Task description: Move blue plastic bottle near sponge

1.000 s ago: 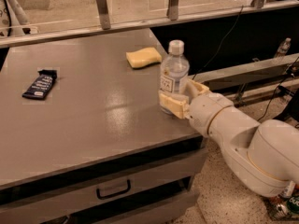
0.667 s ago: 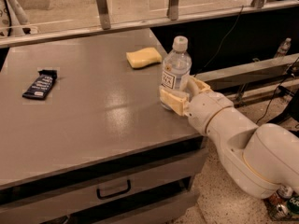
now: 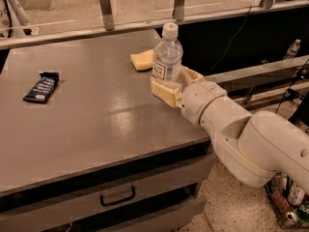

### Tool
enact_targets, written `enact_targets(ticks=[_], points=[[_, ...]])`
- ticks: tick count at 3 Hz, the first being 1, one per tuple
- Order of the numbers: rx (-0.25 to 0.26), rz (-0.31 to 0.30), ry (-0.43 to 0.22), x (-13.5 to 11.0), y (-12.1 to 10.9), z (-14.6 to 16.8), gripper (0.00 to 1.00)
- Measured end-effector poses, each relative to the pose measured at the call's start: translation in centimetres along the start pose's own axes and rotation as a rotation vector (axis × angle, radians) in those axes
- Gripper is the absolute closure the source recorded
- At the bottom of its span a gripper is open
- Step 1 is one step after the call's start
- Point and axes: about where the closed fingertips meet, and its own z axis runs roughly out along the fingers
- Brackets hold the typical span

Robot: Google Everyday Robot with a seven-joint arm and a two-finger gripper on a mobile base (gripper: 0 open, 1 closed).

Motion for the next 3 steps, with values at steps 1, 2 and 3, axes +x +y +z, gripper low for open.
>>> enact_targets(ticks=[1,2,3], points=[[-0.101,-0.054,0.024,-2.8,3.4,2.6,1.0],[-0.176,-0.09,0.074,-2.9,6.3,4.8,1.0],[-0.192,-0.097,0.141,-0.6,6.1,6.2,1.0]])
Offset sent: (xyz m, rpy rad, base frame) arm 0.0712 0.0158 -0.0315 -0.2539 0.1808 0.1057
